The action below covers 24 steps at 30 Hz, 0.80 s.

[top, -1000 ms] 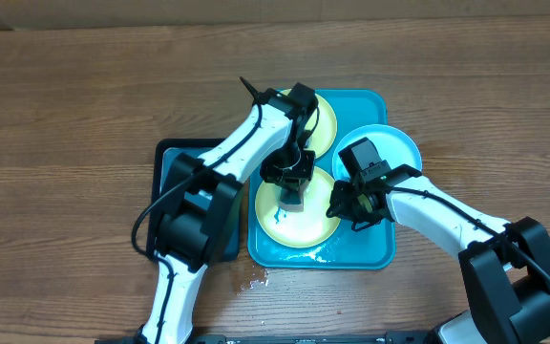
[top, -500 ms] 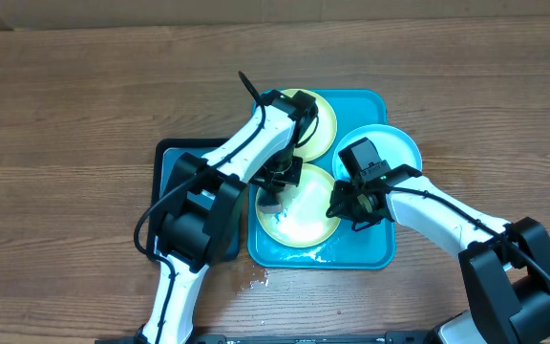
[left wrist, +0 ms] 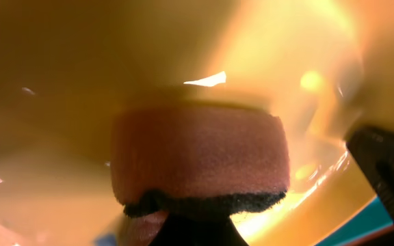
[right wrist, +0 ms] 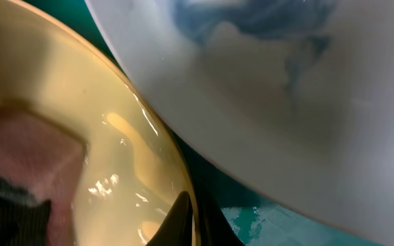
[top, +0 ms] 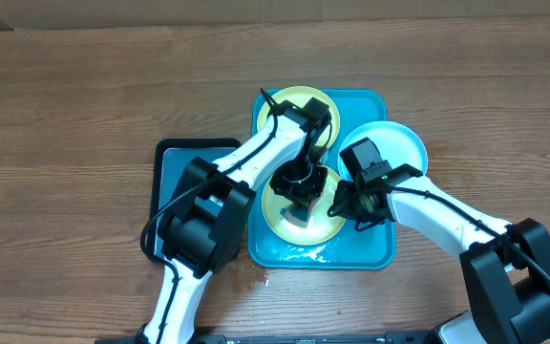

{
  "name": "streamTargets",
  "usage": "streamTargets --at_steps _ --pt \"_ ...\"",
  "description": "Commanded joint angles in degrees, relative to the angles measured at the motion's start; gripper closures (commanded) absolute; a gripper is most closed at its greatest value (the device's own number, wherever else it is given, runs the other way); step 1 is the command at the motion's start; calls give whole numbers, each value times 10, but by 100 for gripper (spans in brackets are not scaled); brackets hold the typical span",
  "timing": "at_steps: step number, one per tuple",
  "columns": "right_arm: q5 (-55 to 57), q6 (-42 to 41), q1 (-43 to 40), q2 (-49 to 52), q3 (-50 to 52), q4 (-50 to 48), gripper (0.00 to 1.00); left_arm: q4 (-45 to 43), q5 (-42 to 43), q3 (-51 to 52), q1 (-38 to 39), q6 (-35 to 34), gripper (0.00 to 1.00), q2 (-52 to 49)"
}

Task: Clean dirty plates on tray and stack at the side
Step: 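Scrub the yellow-rimmed plate with the sponge in the left gripper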

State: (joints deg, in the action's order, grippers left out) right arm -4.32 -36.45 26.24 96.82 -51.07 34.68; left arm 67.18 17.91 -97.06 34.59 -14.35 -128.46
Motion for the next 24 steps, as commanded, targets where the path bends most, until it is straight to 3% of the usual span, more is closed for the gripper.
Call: streamTargets --at_steps 1,9,16,19,24 --pt "47 -9 -5 21 10 1 96 38 -29 21 14 13 96 -20" --pt "47 -9 -5 21 10 -1 96 47 -267 21 -32 -41 96 -10" --pt "47 -9 -5 21 10 -2 96 25 -319 16 -63 -54 96 -9" --pt "47 -9 -5 21 10 -3 96 10 -275 12 -65 -49 96 -8" --pt "47 -9 -5 21 10 -4 96 -61 49 14 -53 25 96 -9"
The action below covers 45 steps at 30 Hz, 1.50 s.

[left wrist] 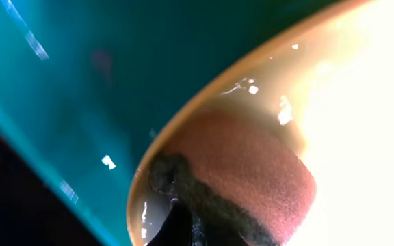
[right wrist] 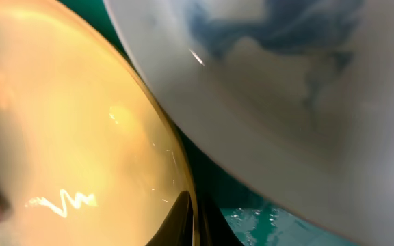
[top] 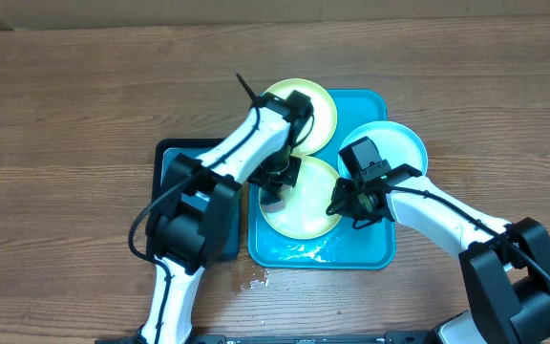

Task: Clean dirty plates on tray and stack at the side

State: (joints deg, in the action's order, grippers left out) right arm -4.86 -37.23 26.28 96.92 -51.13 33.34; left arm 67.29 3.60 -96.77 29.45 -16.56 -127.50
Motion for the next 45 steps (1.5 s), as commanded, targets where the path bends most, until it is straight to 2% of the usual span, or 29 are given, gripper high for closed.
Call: streamTargets --at_steps 1,3,6,11,13,17,21,24,28,38,42,45 --pt "53 -1 -5 20 10 9 96 -73 225 11 2 52 96 -18" --pt "53 -1 -5 20 10 10 96 -94 282 11 17 59 96 -18" --pt "53 -1 -5 20 10 10 96 -104 317 11 39 80 96 -18" --pt "53 -1 -5 20 10 12 96 -73 313 11 58 79 96 -18" --pt "55 -1 -5 20 10 12 96 -35 235 11 45 41 96 -18" --pt "55 -1 -5 20 10 13 96 10 104 11 21 8 96 -18" --pt "55 -1 -5 20 10 12 96 46 -73 11 -5 -40 96 -18" --pt "55 -1 -5 20 10 12 96 54 -128 11 -17 -45 96 -17" --pt "55 -1 -5 20 10 13 96 55 -107 11 -24 -45 95 5" --pt "60 -1 -5 20 10 14 96 46 -53 11 -28 -27 96 209" --pt "63 0 -5 20 10 17 96 87 -59 11 -66 -21 96 289" --pt "66 2 -5 20 10 19 96 120 -102 11 -121 -19 96 306"
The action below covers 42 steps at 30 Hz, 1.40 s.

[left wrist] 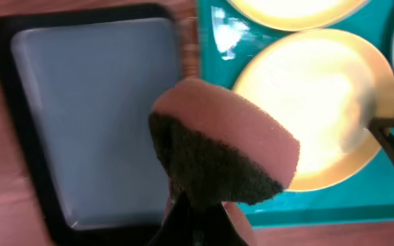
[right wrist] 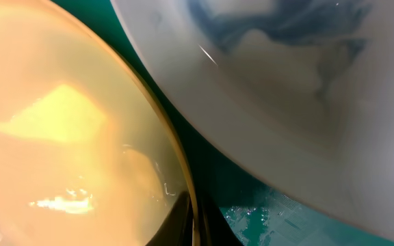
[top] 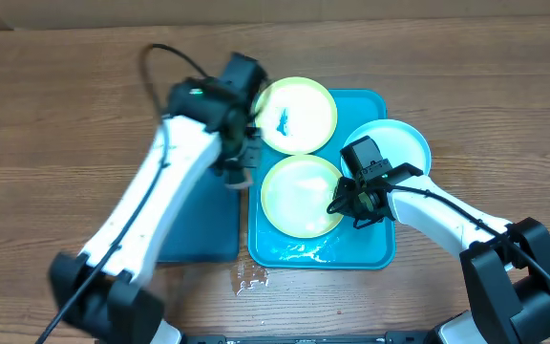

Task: Clean dirty plates on tray and stack at the side

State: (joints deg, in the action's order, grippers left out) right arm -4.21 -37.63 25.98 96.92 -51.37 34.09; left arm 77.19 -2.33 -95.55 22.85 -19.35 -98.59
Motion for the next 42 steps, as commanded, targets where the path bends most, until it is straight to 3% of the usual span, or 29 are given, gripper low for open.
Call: streamTargets --at_steps 1,5,8,10,11,13,15,26,28,36,42 --pt "61 5 -2 20 13 11 96 24 -47 2 -68 11 96 15" --pt "61 35 -2 20 13 10 91 -30 -27 102 -144 21 96 11" --pt "47 64 -2 20 13 10 82 -133 82 229 -184 24 96 10" --pt "45 64 -2 20 13 10 85 -172 105 265 -188 24 96 10" --pt "45 64 -2 20 12 11 96 -185 107 274 -187 24 95 10" --pt "41 64 -2 19 0 35 96 -185 100 272 -184 27 67 10" --pt "42 66 -2 14 -24 71 96 -169 94 257 -184 29 56 10" --pt "75 155 38 -37 -287 267 96 -45 94 74 -216 35 24 86" --pt "112 155 77 -37 -342 271 96 -16 95 17 -240 35 0 113" --pt "232 154 236 -5 -367 127 96 14 100 -82 -286 5 0 209" --pt "447 154 326 50 -367 111 96 26 92 -82 -285 5 0 240"
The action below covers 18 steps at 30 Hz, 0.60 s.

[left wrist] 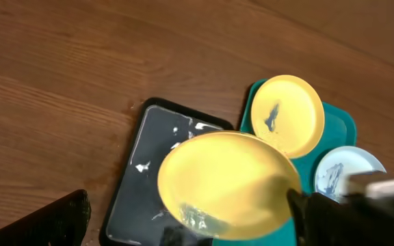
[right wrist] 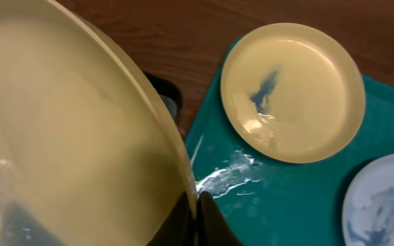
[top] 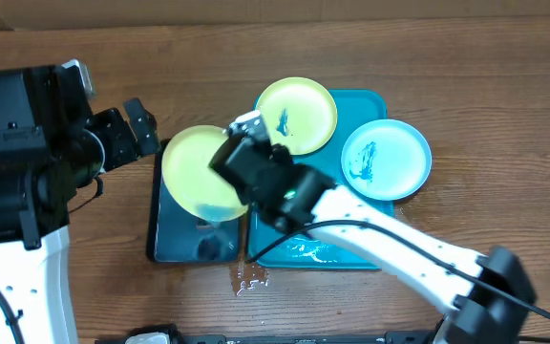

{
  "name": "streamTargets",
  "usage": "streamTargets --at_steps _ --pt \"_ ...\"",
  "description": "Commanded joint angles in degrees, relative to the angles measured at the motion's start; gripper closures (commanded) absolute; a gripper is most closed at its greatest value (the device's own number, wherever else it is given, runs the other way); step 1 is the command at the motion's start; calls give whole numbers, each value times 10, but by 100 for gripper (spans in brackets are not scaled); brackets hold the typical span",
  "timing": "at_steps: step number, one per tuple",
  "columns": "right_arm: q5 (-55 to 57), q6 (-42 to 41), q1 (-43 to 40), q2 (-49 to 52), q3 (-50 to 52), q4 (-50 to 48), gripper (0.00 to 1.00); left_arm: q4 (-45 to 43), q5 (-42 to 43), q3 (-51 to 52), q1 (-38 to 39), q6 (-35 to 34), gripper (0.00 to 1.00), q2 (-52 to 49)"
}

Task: Clean dirty plates on tray and stack at the side

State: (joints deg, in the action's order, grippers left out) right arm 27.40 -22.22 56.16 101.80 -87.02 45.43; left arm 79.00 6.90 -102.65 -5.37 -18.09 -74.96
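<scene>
My right gripper (right wrist: pixel 197 205) is shut on the rim of a wiped yellow plate (top: pixel 197 172), holding it tilted above the black tray (top: pixel 173 244). From the left wrist view the same yellow plate (left wrist: pixel 228 178) hangs over the black tray (left wrist: pixel 139 184). A second yellow plate (top: pixel 296 115) with a blue smear lies at the top of the teal tray (top: pixel 361 253). A light blue plate (top: pixel 386 158), also smeared, lies at the teal tray's right. My left gripper (top: pixel 137 129) is open, drawn back left of the trays. No sponge shows.
The wooden table (top: pixel 466 76) surrounds both trays. A wet film lies on the teal tray's floor (right wrist: pixel 231 171), and a small spill (top: pixel 248 277) on the wood in front of the trays. My right arm (top: pixel 370 234) stretches across the teal tray.
My right gripper, then on the plate's rim in the teal tray, now holds it tilted over the black tray. My left arm has pulled back left; its gripper is open and the sponge is gone.
My left gripper pressed the sponge on the front yellow plate while my right gripper gripped its rim. The sponge was then at the plate's left edge, later above the black tray. Now the right gripper holds the plate over that tray.
</scene>
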Motion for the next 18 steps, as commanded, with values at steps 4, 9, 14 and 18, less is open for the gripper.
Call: streamTargets --at_steps 4,9,14,18 --pt "244 0 72 -4 -11 -3 96 14 2 -10 -3 -8 0 -6" --pt "349 0 127 -4 -11 -3 96 18 2 -10 -3 -8 0 -23" --pt "372 1 136 -4 -11 -3 96 18 2 -10 -3 -8 0 -35" --pt "375 2 136 -4 -11 -3 96 18 2 -10 -3 -8 0 -38"
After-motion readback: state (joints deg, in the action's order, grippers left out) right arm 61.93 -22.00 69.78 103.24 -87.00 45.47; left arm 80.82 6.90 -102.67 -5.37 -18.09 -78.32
